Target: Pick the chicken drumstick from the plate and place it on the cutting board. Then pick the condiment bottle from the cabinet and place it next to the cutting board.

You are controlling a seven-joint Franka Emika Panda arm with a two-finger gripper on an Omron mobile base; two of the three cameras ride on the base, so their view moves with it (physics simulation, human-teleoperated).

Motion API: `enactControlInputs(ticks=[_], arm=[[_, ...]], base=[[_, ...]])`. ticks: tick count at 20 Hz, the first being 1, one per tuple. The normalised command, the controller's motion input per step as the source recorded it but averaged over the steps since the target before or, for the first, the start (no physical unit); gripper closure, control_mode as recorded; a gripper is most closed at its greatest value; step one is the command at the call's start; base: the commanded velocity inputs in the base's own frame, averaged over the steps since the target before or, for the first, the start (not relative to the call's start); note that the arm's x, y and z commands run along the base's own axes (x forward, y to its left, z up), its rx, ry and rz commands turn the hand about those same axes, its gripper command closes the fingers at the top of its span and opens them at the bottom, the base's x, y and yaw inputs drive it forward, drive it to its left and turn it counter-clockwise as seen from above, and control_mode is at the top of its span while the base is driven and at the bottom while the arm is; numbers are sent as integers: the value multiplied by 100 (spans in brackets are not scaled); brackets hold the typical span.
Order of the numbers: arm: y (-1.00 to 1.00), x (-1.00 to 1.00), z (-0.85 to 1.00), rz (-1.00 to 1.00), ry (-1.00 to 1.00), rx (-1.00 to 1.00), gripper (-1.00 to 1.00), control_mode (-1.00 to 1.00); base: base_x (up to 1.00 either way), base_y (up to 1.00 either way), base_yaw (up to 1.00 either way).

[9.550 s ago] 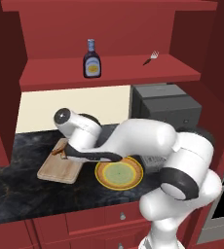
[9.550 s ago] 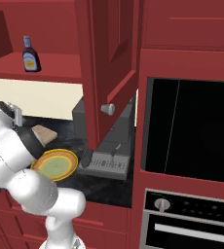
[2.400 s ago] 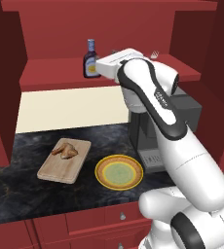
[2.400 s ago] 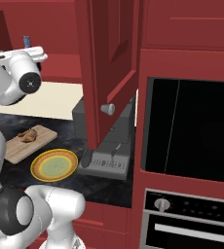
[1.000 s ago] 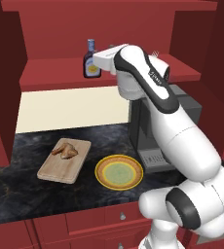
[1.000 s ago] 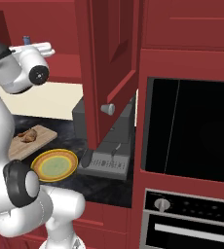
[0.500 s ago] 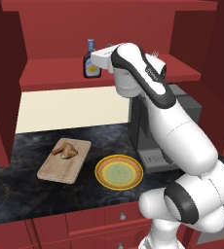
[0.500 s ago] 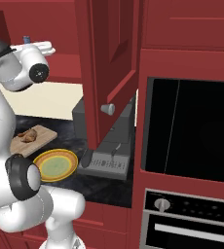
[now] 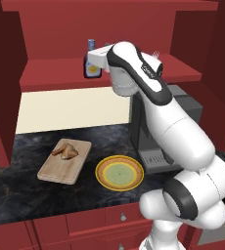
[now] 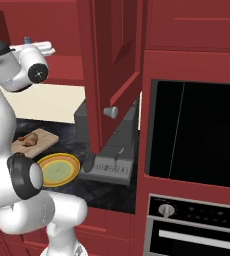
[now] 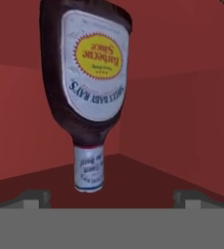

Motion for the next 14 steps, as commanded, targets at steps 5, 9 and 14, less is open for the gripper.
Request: enactControlInputs(ticks=[5, 9, 14], arm=[[4, 13, 0, -2, 0, 0, -100, -100], [0, 18, 0, -4, 0, 0, -100, -100], [4, 15, 0, -2, 0, 0, -100, -100]], base=[[0, 0, 0], [0, 0, 0], [0, 0, 0]])
